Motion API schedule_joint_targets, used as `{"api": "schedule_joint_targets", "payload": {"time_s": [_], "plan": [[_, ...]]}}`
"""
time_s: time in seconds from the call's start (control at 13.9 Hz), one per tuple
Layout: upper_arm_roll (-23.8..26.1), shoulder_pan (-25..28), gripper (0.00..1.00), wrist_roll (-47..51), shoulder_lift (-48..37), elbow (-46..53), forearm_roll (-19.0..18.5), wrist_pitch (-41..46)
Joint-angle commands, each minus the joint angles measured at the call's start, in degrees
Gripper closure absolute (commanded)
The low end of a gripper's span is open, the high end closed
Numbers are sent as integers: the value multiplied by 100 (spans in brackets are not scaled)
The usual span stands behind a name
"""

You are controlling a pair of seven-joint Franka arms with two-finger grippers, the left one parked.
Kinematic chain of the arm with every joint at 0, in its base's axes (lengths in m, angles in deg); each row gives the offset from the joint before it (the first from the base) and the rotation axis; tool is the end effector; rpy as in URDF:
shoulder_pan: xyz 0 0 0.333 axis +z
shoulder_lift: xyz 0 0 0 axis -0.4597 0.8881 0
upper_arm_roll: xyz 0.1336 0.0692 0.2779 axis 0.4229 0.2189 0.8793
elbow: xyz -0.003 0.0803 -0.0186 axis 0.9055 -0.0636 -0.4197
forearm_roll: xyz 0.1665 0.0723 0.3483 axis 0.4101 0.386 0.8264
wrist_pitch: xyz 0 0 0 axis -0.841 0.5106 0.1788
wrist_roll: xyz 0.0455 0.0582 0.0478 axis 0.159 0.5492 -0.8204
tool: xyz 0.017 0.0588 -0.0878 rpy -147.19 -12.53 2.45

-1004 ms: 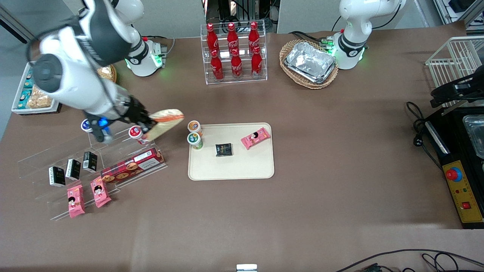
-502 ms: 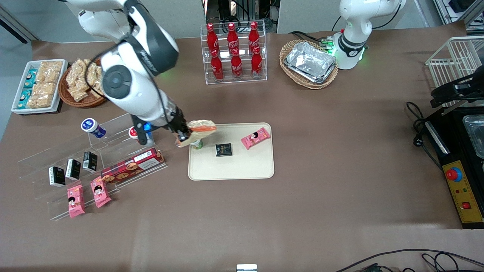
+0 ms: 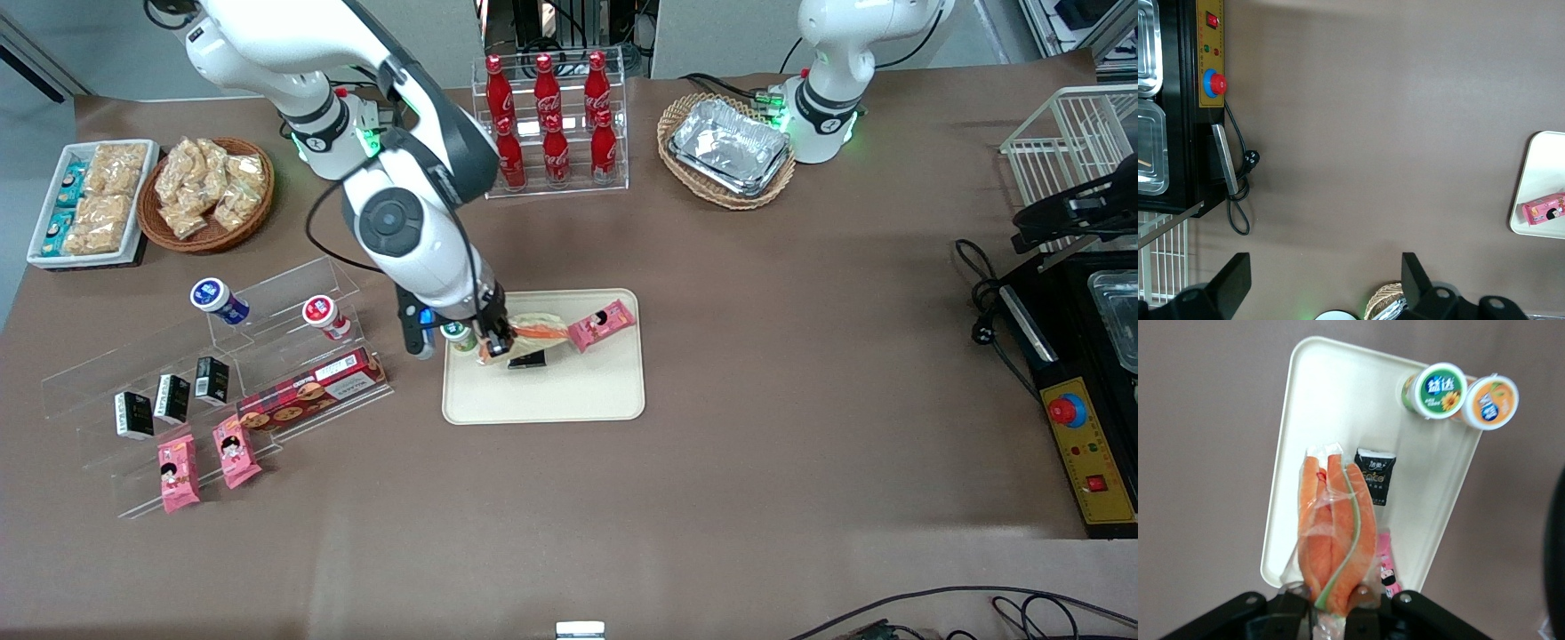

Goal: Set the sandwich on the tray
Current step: 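Carry the sandwich over the cream tray beside the black tissue pack, then lower the sandwich onto the tray and open the right gripper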

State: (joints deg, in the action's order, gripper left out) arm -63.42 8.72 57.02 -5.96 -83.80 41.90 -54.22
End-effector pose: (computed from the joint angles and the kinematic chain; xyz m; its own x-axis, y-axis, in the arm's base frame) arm 0.5486 0.3914 0.3976 0.2094 -0.9591 -0.1905 -0.9774 -0.2112 -0.0111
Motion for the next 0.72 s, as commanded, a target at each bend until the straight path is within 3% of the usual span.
{"api": "schedule_joint_targets", "payload": {"time_s": [0.0, 0.65], "plan": [[-74, 83, 100, 151, 607, 247, 59, -393], [-110, 92, 100, 204, 1258, 247, -213, -1300]]}}
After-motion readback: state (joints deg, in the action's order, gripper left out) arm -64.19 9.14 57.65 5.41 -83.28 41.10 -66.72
